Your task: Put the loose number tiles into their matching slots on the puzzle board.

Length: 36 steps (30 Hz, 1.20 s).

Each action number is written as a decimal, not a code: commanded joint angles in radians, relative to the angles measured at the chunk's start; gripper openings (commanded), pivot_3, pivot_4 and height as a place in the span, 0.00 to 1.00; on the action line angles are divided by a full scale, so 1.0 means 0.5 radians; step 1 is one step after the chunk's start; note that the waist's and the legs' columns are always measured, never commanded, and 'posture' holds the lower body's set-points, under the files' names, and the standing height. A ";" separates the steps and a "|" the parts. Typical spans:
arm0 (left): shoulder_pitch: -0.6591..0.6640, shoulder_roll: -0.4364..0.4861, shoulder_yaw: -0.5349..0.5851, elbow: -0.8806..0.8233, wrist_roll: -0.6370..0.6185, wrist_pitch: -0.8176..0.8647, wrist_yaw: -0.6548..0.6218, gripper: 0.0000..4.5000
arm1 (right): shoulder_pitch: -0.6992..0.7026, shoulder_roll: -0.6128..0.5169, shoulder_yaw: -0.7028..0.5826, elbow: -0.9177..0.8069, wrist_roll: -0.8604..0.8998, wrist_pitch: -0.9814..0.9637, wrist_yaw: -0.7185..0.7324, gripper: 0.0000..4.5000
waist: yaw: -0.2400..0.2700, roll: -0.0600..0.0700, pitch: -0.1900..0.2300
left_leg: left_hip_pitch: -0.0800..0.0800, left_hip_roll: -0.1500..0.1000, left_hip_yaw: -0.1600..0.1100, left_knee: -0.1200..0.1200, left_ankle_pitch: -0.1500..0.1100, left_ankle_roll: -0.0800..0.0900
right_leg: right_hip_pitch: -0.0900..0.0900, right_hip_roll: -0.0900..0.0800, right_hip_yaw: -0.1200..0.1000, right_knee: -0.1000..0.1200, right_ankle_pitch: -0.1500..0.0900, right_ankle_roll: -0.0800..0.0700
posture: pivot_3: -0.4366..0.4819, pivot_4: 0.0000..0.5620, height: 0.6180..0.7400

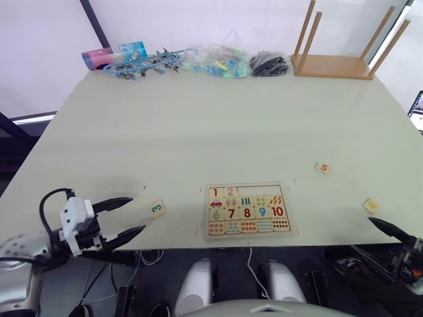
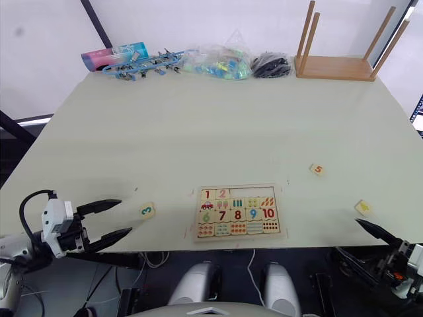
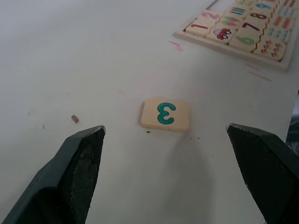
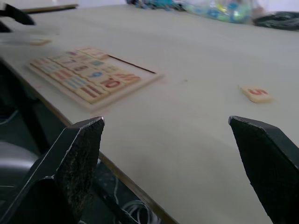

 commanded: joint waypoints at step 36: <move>0.507 -1.175 -0.532 -2.081 0.369 1.863 2.713 0.98 | 0.092 -0.095 -0.024 -0.266 0.098 0.125 0.032 1.00 | 0.001 -0.010 0.003 | 0.002 -0.002 -0.002 -0.001 0.005 0.009 | 0.003 0.011 -0.006 -0.002 0.000 0.000 | 0.48 0.27 1.00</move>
